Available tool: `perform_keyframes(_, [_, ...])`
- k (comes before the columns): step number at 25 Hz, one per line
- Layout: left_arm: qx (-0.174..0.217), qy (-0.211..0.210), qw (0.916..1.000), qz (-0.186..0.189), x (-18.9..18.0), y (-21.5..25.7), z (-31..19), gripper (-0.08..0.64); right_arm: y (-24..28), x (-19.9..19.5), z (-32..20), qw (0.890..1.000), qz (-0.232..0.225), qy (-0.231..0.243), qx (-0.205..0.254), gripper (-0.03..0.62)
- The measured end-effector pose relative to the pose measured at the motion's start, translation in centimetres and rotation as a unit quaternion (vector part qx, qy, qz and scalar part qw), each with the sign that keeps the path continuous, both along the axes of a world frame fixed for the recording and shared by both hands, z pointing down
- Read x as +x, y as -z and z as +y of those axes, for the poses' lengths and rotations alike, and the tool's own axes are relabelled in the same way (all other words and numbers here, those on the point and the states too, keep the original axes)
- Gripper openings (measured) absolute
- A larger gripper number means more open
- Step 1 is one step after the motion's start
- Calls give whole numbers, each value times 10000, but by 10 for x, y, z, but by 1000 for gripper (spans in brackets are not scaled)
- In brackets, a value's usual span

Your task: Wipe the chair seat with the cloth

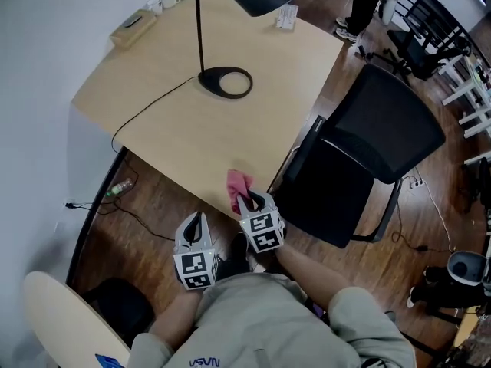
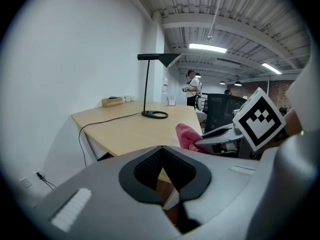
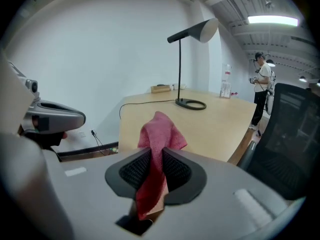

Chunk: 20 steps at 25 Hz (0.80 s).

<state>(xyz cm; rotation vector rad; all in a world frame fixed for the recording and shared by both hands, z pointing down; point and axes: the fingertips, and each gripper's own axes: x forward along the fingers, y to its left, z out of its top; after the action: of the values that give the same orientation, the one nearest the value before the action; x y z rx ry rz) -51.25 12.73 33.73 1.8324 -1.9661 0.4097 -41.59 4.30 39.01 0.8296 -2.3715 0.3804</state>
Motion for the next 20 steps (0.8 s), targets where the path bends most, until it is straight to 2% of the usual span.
perform_keyframes(9, [-140, 200, 9997, 80, -26, -14, -3, 5, -46, -14, -13, 9985, 437, -40, -320, 69])
perform_keyframes(16, [-156, 47, 9997, 166, -20, -15, -9, 5, -51, -17, -15, 9972, 380, -51, -636, 94])
perform_keyframes(20, [-79, -179, 9995, 260, -9, -7, -16, 5, -30, -5, -16, 9972, 216, -228, -679, 114])
